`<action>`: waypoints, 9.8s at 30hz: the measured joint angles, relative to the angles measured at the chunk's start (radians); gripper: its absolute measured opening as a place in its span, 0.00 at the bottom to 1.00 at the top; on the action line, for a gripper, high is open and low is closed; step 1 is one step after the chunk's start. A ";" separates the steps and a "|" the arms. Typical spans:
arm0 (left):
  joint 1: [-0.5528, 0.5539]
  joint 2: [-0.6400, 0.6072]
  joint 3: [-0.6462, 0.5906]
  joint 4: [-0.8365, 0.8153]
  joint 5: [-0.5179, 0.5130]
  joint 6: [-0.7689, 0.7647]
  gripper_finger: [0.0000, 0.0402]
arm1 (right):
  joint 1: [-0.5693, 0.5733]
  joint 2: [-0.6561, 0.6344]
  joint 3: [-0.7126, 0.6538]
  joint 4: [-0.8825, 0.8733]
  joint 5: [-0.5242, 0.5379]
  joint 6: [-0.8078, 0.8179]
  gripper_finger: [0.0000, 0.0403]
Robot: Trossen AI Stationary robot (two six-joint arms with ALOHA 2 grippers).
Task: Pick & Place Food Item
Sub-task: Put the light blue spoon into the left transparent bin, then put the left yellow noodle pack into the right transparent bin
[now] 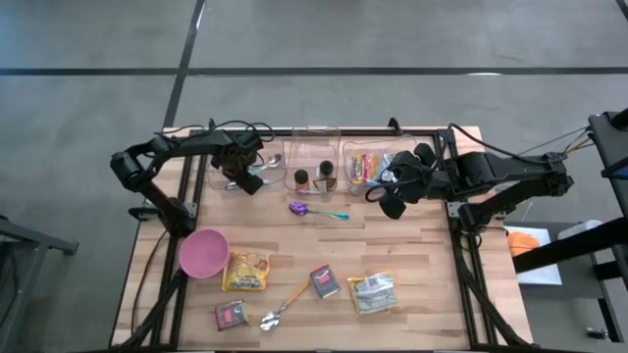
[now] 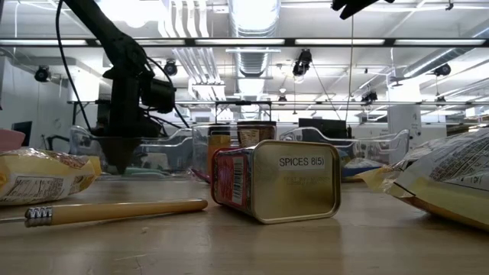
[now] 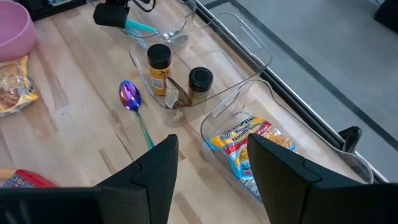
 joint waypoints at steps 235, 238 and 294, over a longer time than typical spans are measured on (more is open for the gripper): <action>-0.602 -0.279 0.234 0.805 -0.027 -0.159 0.00 | -0.087 0.282 -0.003 0.569 -0.226 -0.094 0.03; -0.602 -0.279 0.234 0.803 -0.027 -0.158 0.01 | -0.087 0.281 -0.003 0.569 -0.234 -0.097 0.02; -0.549 -0.411 0.233 0.545 0.037 -0.267 0.69 | -0.310 0.095 -0.020 0.133 -0.158 -0.128 0.02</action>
